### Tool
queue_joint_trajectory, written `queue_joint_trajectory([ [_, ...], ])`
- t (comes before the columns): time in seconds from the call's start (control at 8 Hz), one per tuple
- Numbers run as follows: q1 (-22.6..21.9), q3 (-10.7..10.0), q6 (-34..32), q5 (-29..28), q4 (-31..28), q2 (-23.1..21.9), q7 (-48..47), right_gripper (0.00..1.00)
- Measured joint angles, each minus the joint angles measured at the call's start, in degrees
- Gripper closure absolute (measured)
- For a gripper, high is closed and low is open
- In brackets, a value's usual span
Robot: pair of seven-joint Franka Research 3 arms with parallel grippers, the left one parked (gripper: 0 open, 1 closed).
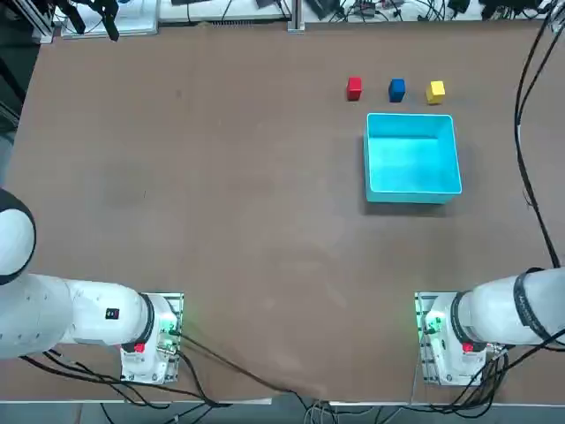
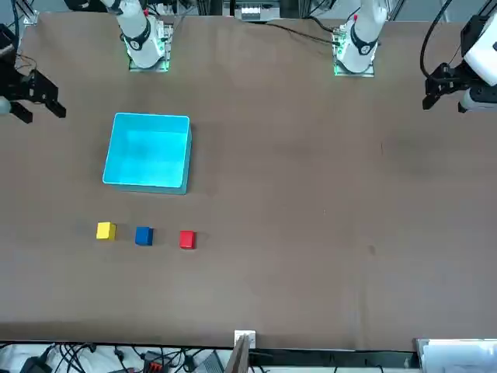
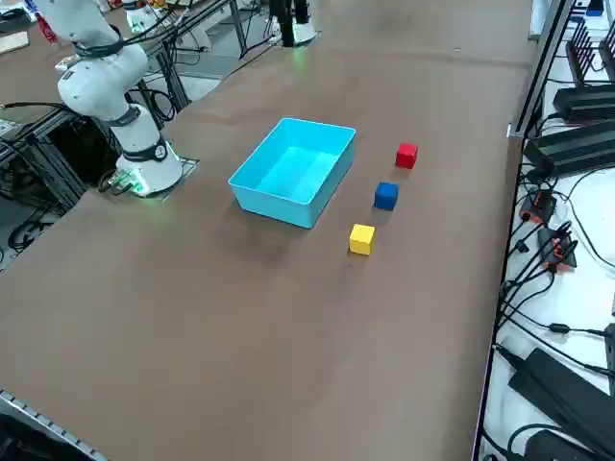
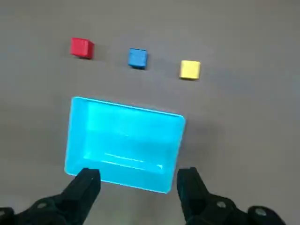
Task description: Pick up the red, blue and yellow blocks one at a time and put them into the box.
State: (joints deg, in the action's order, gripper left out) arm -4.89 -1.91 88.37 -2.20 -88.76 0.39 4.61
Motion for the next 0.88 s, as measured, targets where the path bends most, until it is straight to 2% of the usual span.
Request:
queue_joint_trajectory([
  [0.25,-4.8,1.5,7.0,-0.3,-0.4,5.6,-4.6,0.0],
  [0.5,-8.8,1.6,12.4,-0.3,1.5,13.4,-6.3,0.0],
  [0.88,-13.3,1.6,13.9,-0.3,11.6,26.9,-9.1,0.0],
])
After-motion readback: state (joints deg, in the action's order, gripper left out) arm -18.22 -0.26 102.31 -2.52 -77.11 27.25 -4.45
